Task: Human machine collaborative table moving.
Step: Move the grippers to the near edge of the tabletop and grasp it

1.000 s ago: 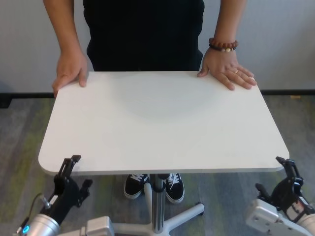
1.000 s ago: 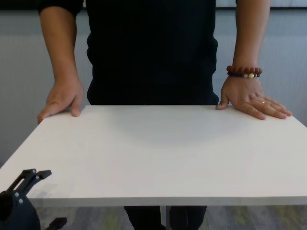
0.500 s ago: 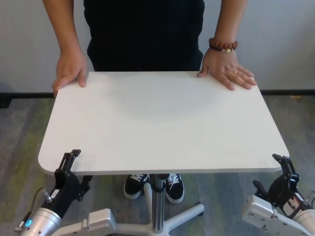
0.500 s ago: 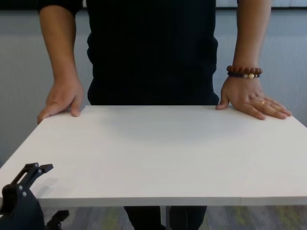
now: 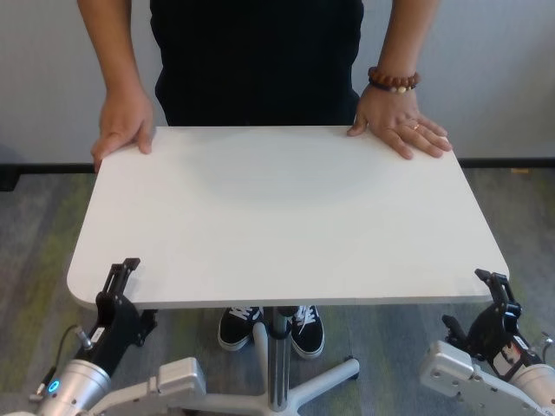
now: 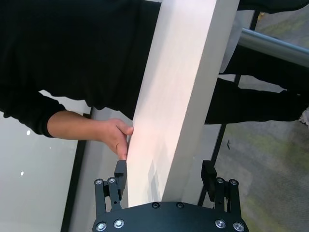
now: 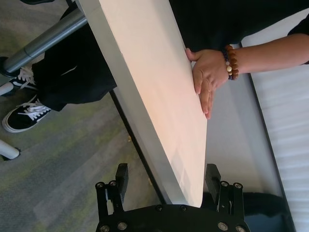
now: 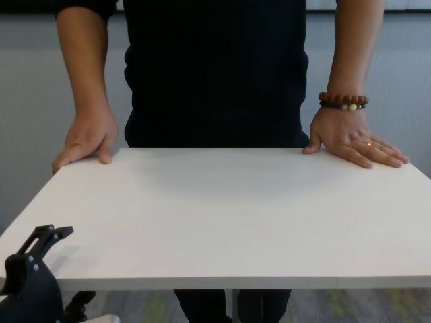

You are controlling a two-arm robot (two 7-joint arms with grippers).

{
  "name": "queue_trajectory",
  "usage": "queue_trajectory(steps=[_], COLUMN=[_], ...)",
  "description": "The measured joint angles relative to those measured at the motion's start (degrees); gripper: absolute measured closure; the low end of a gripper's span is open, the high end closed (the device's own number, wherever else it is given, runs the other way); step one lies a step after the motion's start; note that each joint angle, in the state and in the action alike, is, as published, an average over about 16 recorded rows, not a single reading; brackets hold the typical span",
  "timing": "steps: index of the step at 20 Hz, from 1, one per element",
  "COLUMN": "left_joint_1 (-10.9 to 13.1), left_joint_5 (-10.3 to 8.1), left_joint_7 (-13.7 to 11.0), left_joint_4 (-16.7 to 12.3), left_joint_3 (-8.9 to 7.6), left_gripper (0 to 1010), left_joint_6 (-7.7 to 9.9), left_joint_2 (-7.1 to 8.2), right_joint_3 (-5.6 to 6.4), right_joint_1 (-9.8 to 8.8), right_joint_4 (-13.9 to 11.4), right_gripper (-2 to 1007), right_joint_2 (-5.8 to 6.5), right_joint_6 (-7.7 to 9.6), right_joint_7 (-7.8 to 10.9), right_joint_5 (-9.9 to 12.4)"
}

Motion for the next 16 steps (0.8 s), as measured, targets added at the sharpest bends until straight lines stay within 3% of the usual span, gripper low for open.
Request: queue_trajectory(steps=[16], left_joint_1=[-0.93], left_joint_5=[1.84], left_joint_7=[-0.36], left_joint_4=[1.63], left_joint_3=[-1.57], left_gripper=[10], left_joint_6=[-0.18], left_joint_2=[-2.15], right_joint_3=[0.21], right_joint_1=[3.06], right_joint_4=[3.17], right_gripper=[0], right_joint_2=[-3.03], right_joint_6=[-0.59], right_joint_7=[0.89], right_joint_5=[-3.34])
